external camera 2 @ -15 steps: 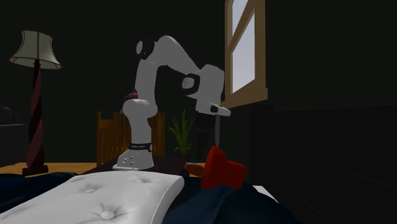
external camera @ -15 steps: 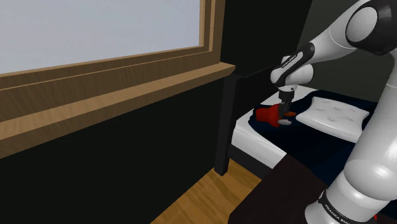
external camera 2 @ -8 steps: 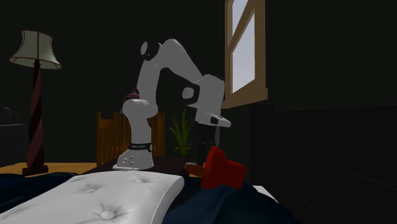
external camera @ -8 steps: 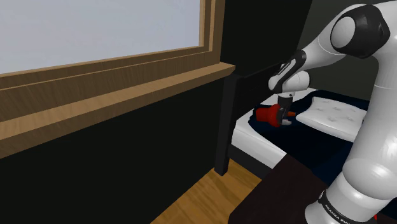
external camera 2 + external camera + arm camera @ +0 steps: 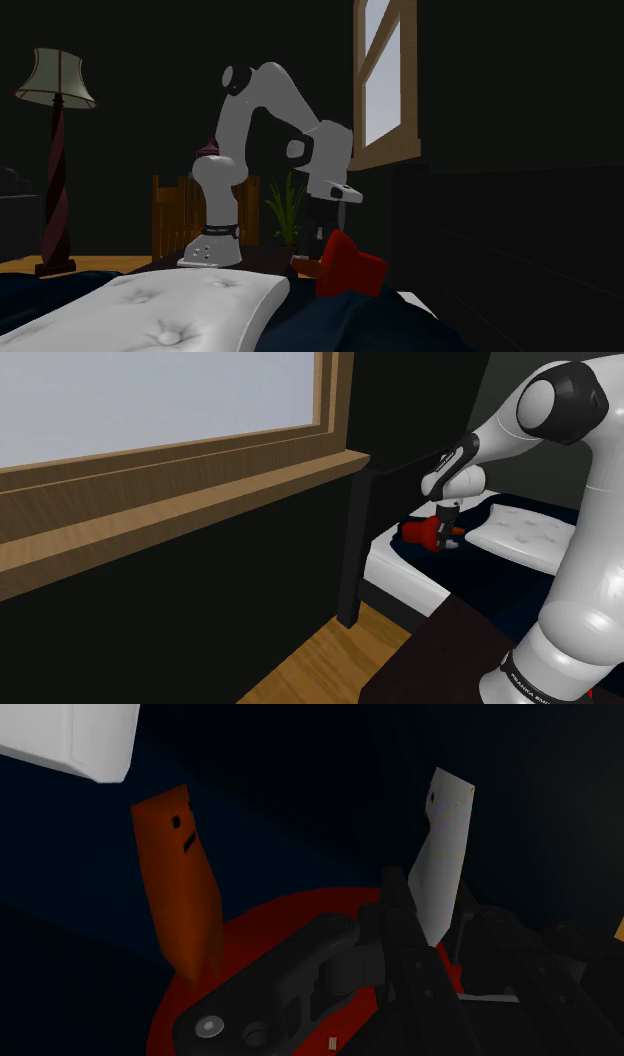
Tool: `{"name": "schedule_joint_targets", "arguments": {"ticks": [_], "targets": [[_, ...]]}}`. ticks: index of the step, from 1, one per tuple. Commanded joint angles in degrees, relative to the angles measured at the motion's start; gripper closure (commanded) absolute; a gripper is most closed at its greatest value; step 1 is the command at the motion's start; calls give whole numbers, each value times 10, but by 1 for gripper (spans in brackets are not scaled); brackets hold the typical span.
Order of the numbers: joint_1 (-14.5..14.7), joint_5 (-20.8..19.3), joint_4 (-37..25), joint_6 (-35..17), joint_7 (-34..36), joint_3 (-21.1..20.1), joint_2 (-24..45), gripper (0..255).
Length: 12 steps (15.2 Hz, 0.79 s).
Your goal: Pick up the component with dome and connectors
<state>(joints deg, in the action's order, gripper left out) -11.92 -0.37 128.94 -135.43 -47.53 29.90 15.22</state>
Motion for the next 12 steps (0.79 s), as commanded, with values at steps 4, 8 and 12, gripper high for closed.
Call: {"name": "schedule_joint_targets", "arguments": {"ticks": [4, 8, 12], "targets": [[0, 1, 0, -2, 0, -1, 1, 255], [6, -15, -4, 27, 8, 6, -25, 255], [11, -30, -10, 55, 16, 12, -50, 255]]}}
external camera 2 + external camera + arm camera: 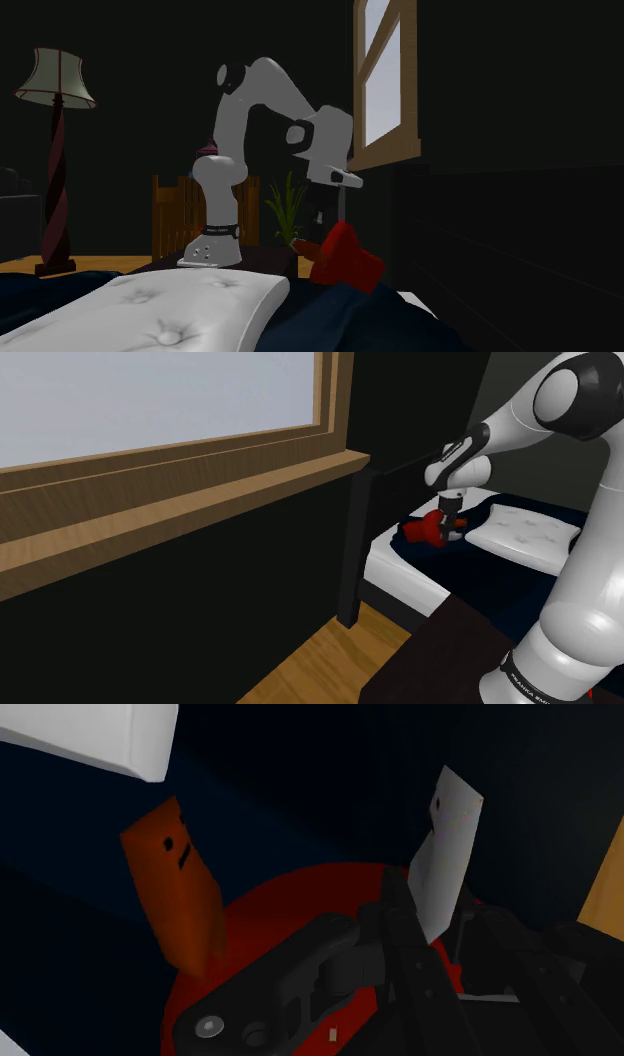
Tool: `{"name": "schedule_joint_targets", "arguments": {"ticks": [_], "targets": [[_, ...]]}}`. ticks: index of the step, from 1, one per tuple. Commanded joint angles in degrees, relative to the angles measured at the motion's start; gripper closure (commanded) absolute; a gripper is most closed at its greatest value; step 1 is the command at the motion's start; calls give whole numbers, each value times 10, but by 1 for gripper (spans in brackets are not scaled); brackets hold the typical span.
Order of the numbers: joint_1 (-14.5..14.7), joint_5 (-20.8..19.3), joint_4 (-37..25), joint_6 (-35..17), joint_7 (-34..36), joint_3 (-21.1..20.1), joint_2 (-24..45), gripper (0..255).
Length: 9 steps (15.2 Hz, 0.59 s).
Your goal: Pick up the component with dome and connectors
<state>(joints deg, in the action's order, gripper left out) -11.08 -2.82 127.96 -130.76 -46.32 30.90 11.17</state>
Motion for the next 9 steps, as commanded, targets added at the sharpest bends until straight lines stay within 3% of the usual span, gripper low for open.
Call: {"name": "schedule_joint_targets", "arguments": {"ticks": [1, 9], "targets": [[3, -9, -2, 16, 6, 3, -16, 255], [8, -28, -17, 62, 16, 6, -51, 255]]}}
